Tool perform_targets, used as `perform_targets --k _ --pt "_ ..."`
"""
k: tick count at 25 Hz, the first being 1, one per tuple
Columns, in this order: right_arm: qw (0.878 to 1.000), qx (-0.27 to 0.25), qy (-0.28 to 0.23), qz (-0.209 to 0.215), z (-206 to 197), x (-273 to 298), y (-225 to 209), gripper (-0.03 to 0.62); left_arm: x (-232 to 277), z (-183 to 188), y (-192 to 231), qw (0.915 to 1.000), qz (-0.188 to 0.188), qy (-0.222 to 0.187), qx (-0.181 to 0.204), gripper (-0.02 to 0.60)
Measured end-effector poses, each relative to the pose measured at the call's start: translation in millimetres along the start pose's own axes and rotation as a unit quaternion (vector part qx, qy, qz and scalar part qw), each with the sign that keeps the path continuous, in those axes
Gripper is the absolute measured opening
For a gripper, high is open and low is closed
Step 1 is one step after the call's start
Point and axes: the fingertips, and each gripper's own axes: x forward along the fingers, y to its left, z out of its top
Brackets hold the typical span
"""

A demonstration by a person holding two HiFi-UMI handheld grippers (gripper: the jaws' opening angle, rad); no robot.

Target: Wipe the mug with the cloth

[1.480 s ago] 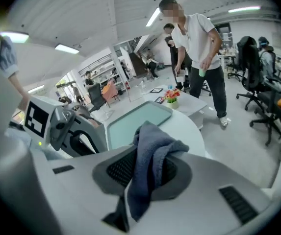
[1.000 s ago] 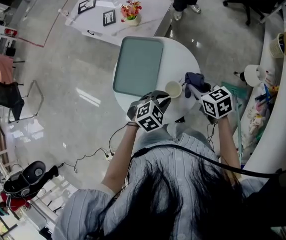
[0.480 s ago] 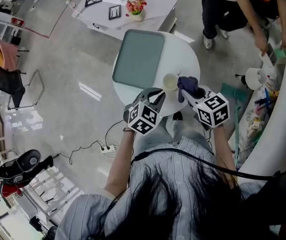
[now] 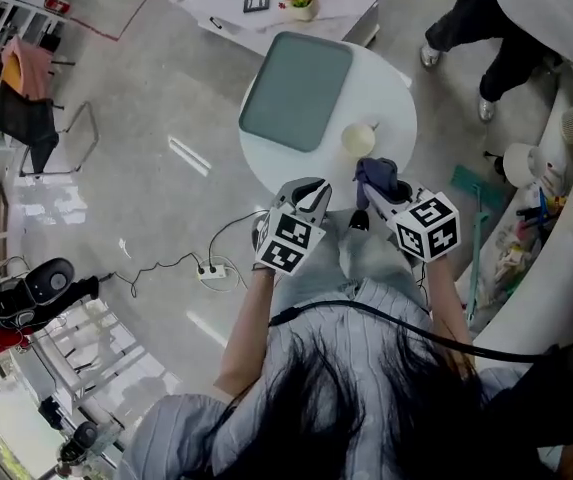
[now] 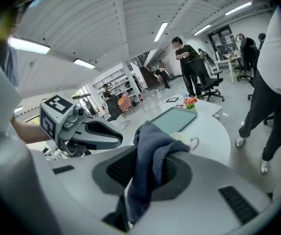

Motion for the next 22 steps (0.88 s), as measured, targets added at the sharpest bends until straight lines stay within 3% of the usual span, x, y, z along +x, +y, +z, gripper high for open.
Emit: perform_targets --k 11,22 --pt "1.000 -0.026 -0.001 0.004 -3 9 36 0.080 -33 -12 -2 0.9994 0.023 -0.021 -0.013 0.044" --pt "1.000 -0.009 -0.023 -0.010 -28 11 101 0.080 -90 -52 -16 0.9986 0.022 -0.045 -0.015 0.044"
